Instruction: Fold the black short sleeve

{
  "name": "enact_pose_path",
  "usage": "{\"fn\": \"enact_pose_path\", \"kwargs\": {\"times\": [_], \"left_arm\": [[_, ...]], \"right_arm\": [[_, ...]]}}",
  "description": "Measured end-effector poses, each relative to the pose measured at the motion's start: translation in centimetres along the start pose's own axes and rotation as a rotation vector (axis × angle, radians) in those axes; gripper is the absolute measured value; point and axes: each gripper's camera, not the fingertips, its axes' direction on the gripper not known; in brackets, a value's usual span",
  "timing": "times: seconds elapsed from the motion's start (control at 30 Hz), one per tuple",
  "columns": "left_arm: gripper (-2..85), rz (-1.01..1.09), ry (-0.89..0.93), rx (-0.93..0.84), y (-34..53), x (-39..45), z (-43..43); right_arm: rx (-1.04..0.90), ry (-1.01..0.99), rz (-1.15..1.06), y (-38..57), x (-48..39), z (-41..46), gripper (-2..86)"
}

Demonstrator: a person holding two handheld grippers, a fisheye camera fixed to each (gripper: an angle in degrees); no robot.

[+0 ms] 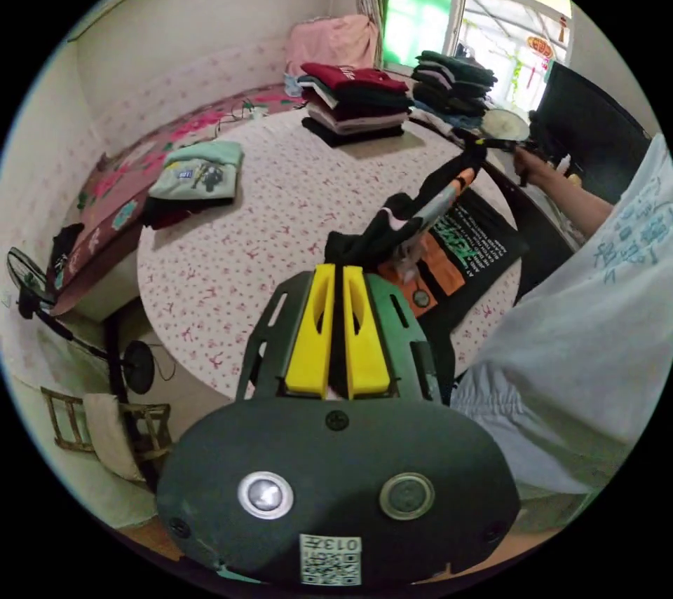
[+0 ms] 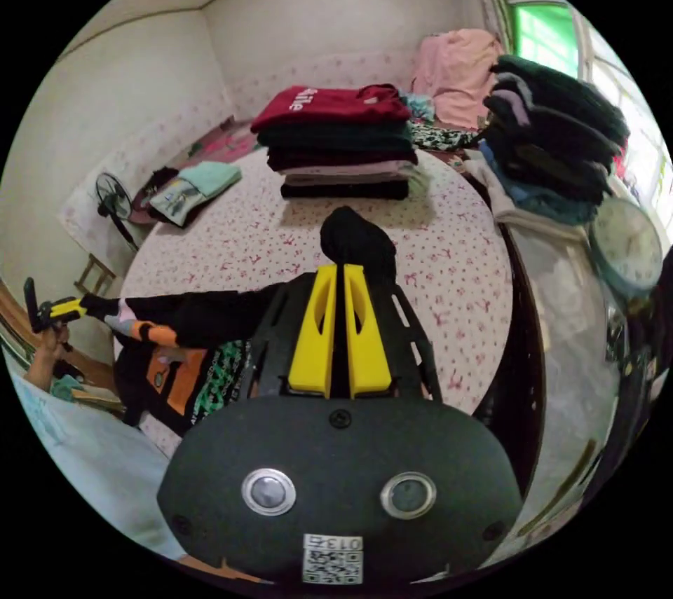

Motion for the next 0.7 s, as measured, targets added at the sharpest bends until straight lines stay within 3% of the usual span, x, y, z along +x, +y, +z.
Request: {"fn": "enact_pose_path", "kwargs": {"times": [0.17, 0.23, 0.37, 0.53, 0.63, 0.7], "left_arm": [[1.8, -0.072, 0.121, -0.274, 5.9, 1.4, 8.4], [2.4, -0.129, 0.144, -0.252, 7.0, 1.2, 7.8], [5.4, -0.271, 0.127, -0.035, 6.7, -0.9, 2.5], [9.2, -0.154, 0.233, 0.063, -0.3, 2.6, 3.2], [8.9, -0.037, 0.296, -0.095, -4.8, 6.8, 9.8], [2.9, -0.008, 0.275, -0.215, -6.9, 9.0, 14.0]], "right_arm": [[-0.276, 0.091, 0.154, 10.3, 2.0, 2.0, 1.7], [-0.279, 0.178, 0.181, 12.3, 2.3, 0.7, 2.1], [-0.177, 0.220, 0.235, 12.7, 3.4, -2.4, 3.4], [-0.193, 0.111, 0.093, 10.7, 1.2, -0.9, 5.1], [-0.228, -0.080, -0.002, 9.2, -2.0, 1.7, 5.7], [-0.264, -0.141, -0.103, 8.2, -5.0, 3.5, 6.4]]}}
